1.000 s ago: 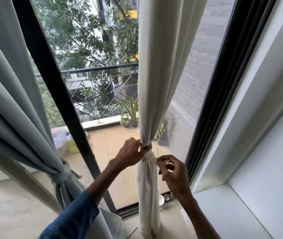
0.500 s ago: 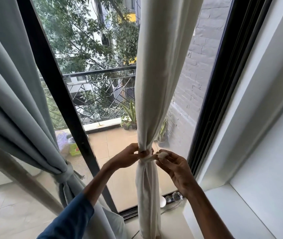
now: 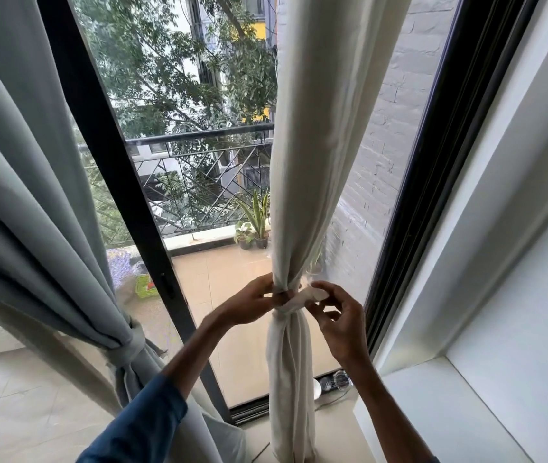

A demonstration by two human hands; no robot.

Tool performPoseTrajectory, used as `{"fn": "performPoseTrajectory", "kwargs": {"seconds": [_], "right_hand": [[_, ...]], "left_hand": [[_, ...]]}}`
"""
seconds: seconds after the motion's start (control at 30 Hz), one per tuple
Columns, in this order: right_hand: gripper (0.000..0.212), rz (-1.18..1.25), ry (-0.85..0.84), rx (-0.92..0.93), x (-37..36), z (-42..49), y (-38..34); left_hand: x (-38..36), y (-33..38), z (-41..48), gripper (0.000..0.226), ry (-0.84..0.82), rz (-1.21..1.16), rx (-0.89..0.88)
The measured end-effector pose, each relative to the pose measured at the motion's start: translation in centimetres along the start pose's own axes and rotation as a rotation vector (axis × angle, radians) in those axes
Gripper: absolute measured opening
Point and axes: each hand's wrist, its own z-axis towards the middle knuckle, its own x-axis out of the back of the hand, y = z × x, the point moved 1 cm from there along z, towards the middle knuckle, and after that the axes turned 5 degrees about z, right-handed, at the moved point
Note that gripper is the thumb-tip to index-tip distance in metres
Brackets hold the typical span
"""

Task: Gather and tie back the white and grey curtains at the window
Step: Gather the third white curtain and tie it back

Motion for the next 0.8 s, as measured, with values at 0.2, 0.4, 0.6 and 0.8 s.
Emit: {"fn": "performPoseTrajectory", "kwargs": {"seconds": [0.2,0.4,0.6,0.8], "right_hand": [[0.023,0.052,0.039,-0.039,-0.4,0.1,0.5],[0.028,0.218,0.036,-0.113,-0.7,0.9,0.4],[0.033,0.185,0.022,-0.159,-0.6,1.8,2.0],[0.018,-0.29,0.052,0.047,-0.6,2.4,2.9]], "left_hand": [[0.1,0.2,0.0,0.047,-0.021,-0.071,0.007],[-0.5,0.7,-0.1,0.029,0.035,-0.063,0.005],[-0.7,0.1,0.1,0.024,0.105,-0.115,-0.013],[-1.2,0.2,0.6,0.032,0.083,-0.168,-0.041]]}}
